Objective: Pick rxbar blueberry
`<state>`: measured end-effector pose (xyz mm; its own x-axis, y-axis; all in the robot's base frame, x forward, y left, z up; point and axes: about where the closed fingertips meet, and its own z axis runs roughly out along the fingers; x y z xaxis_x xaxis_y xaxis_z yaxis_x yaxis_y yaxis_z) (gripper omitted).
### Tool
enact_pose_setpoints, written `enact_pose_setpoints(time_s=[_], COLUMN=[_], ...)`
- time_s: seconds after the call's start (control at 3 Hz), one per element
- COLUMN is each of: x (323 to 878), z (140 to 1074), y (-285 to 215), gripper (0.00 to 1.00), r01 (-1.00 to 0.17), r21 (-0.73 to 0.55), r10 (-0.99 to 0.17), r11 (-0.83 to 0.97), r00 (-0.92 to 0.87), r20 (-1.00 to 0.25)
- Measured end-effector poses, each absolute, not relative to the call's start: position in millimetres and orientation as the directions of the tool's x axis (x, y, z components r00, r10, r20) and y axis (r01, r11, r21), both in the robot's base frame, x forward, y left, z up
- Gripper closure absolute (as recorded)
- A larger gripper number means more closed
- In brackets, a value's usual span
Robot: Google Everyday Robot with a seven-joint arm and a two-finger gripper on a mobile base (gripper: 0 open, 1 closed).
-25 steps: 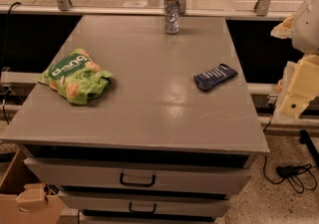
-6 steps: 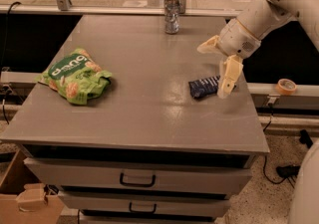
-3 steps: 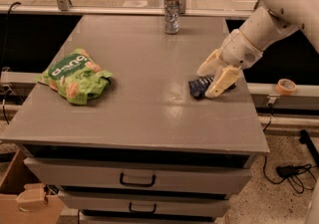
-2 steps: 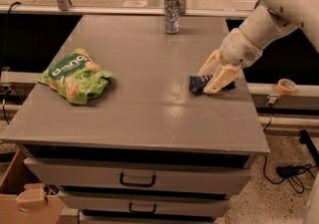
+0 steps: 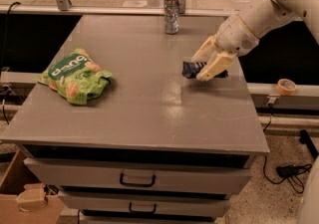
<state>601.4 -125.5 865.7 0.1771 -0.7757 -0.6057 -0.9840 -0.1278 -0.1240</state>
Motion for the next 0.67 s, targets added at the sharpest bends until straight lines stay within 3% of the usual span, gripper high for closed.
enact_pose_setpoints(time_s=[0.33, 0.67], x=[619, 622], z=[932, 942], y=[-88, -86], gripper=[1.0, 1.0], r01=[-0.949, -0.944], r21=[-0.279, -0.3], r10=[-0.652, -0.64], r11=[-0.149, -0.139], r00=[0.306, 0.317], r20=[-0.693, -0.699])
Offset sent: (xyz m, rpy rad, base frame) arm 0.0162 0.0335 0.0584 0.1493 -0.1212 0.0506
